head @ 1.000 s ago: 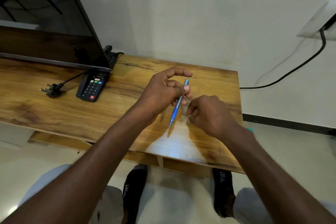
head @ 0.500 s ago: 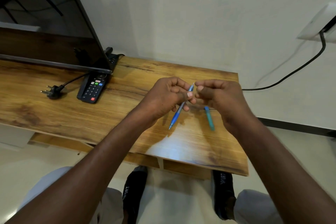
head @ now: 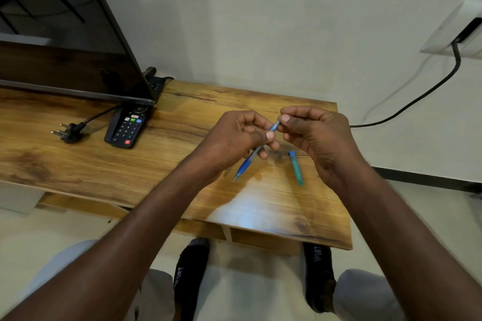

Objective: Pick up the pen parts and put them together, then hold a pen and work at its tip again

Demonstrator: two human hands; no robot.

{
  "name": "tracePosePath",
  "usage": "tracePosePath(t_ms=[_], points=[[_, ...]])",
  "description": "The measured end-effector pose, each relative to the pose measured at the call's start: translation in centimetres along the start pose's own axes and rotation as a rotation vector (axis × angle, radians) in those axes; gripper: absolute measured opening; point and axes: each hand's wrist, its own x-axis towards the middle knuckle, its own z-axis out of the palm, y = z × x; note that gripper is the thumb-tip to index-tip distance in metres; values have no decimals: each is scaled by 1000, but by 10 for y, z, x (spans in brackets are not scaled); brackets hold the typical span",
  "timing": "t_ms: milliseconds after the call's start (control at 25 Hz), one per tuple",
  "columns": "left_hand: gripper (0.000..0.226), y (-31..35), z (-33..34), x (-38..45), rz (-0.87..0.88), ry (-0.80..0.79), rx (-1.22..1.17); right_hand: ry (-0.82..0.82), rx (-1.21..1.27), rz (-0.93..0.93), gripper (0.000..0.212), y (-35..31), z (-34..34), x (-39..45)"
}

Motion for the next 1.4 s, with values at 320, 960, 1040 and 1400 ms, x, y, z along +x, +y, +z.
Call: tracePosePath(t_ms=[320,960,1040,1400], points=[[13,-4,2,3,15,22,-46,1,-109,-111,15,3,2,-1],[17,-7,9,2,-10,137,-206,-64,-207,-144,14,5,9,-6],[20,-4,7,2,-12,104,-233,-48,-88,-82,15,5,12,-8],[33,-7,-9,3,-242,-122,-162,70,121,-1,18,-6,-2,4]])
